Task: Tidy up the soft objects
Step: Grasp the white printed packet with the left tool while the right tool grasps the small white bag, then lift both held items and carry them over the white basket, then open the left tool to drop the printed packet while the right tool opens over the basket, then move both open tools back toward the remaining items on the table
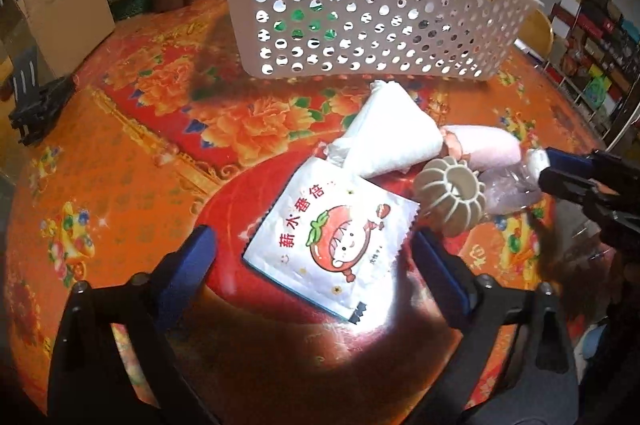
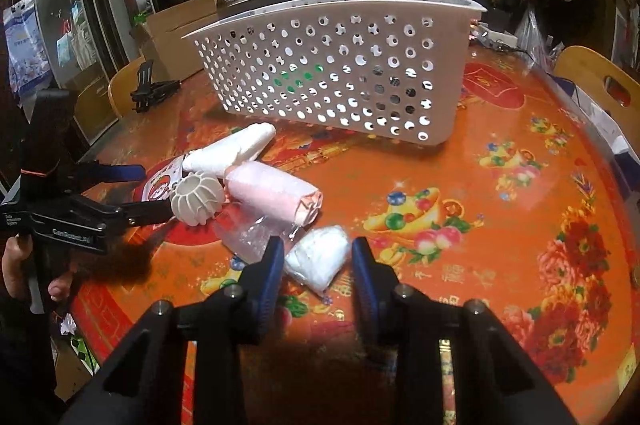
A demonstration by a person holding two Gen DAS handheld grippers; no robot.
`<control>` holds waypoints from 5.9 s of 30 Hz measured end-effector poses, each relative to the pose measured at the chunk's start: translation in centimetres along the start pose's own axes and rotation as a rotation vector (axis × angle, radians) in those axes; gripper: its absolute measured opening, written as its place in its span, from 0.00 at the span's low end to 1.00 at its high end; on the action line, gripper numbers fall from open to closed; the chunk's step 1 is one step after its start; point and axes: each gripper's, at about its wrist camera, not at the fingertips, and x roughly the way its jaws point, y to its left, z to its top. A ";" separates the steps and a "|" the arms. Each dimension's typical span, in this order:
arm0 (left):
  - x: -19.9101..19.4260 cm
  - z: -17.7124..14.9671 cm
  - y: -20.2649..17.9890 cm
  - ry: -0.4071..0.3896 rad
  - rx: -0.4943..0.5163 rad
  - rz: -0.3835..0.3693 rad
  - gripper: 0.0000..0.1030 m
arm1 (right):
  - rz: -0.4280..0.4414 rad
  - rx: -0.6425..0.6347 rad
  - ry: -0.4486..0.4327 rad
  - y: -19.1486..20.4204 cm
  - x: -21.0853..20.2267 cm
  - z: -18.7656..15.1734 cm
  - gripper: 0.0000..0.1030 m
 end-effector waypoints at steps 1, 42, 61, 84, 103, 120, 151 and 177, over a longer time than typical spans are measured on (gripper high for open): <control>-0.1 0.0 -0.2 -0.007 0.009 0.000 0.83 | 0.001 0.002 -0.001 -0.1 0.0 0.0 0.33; -3.9 -2.3 0.6 -0.133 -0.019 -0.105 0.13 | -0.019 0.058 -0.112 -1.2 -2.2 -0.4 0.33; -7.2 -2.0 -1.1 -0.205 0.001 -0.113 0.04 | -0.010 0.069 -0.140 -1.4 -3.4 -0.4 0.33; -14.8 2.0 0.2 -0.370 -0.022 -0.121 0.04 | -0.044 -0.033 -0.198 0.4 -7.8 5.2 0.33; -17.6 15.1 -0.7 -0.419 -0.003 -0.143 0.04 | -0.083 -0.069 -0.179 -1.6 -7.1 16.4 0.32; -3.8 24.6 -2.5 -0.181 -0.014 -0.084 0.04 | -0.180 -0.022 0.039 -5.3 4.8 21.5 0.14; -2.0 23.7 -1.3 -0.185 -0.037 -0.082 0.87 | -0.187 -0.026 0.051 -5.4 5.5 20.9 0.14; -12.5 10.4 0.5 -0.271 -0.055 -0.026 0.98 | -0.168 -0.047 -0.093 -2.7 -2.5 15.1 0.81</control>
